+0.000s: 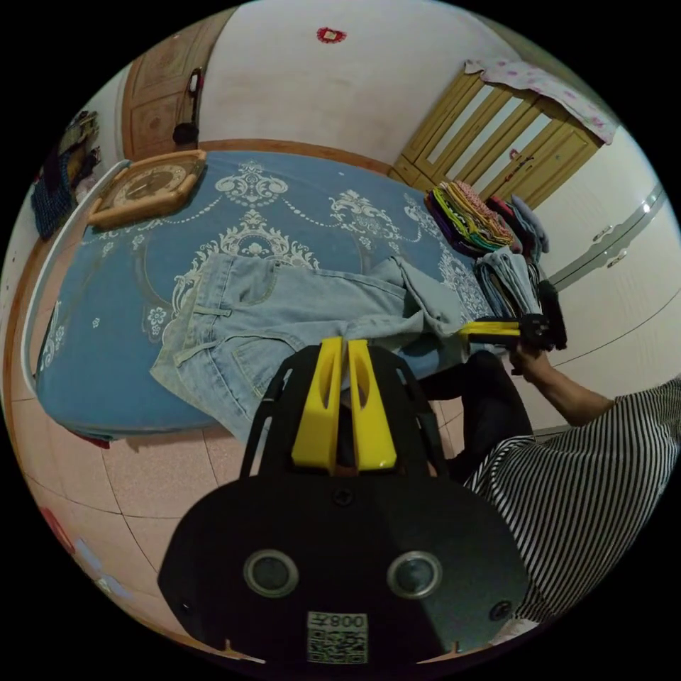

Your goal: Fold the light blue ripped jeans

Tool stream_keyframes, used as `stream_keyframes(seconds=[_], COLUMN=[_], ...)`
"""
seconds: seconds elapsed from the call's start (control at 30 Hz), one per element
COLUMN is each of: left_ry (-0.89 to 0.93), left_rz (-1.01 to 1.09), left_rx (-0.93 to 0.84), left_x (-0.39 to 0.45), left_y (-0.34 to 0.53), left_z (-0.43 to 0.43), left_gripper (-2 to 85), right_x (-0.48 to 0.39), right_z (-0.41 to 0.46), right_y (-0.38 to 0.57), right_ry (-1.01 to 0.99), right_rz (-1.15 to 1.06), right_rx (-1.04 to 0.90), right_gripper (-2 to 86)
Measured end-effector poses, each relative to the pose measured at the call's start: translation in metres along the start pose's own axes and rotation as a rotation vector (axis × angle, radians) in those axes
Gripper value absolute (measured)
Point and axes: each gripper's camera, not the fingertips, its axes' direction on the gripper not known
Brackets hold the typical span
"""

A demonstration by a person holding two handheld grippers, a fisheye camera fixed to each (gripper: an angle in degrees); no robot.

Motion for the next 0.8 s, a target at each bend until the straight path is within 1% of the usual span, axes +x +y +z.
stream_keyframes(seconds=[0.1,0.2,0.33,0.4,0.5,0.6,0.67,0.73,0.8], left_ry=[-0.019,-0.028,-0.087,-0.118,-0.155,-0.207,-0.25,-0.286,-0.323], left_rz=[0.008,-0.029,-0.063,-0.046,-0.026,0.012,0.066,0.102,0.124], left_rx=[0.051,0.117,0.189,0.229,0.333,0.438,0.524,0.562,0.583], left_x=[0.001,-0.011,-0.035,-0.041,-0.05,-0.053,-0.051,-0.051,-0.054], left_y=[-0.009,-0.03,-0.086,-0.113,-0.155,-0.184,-0.194,-0.196,-0.192], left_z=[-0.022,-0.041,-0.067,-0.086,-0.13,-0.179,-0.216,-0.239,-0.253], left_gripper=[1.0,0.7,0.6,0.6,0.6,0.7,0.8,0.8,0.9], right_x=[0.052,0.107,0.186,0.217,0.263,0.295,0.307,0.316,0.321], right_z=[-0.074,-0.14,-0.221,-0.257,-0.322,-0.39,-0.429,-0.474,-0.497], right_y=[0.023,0.042,0.046,0.042,0.04,0.046,0.054,0.071,0.089], right_ry=[-0.081,-0.072,-0.099,-0.064,-0.112,-0.129,-0.109,-0.089,-0.097], right_rz=[0.114,0.226,0.349,0.396,0.456,0.473,0.467,0.443,0.432], right_rx=[0.148,0.272,0.43,0.469,0.575,0.69,0.73,0.779,0.808], right_gripper=[2.4,2.0,1.7,1.5,1.0,0.7,0.6,0.5,0.5])
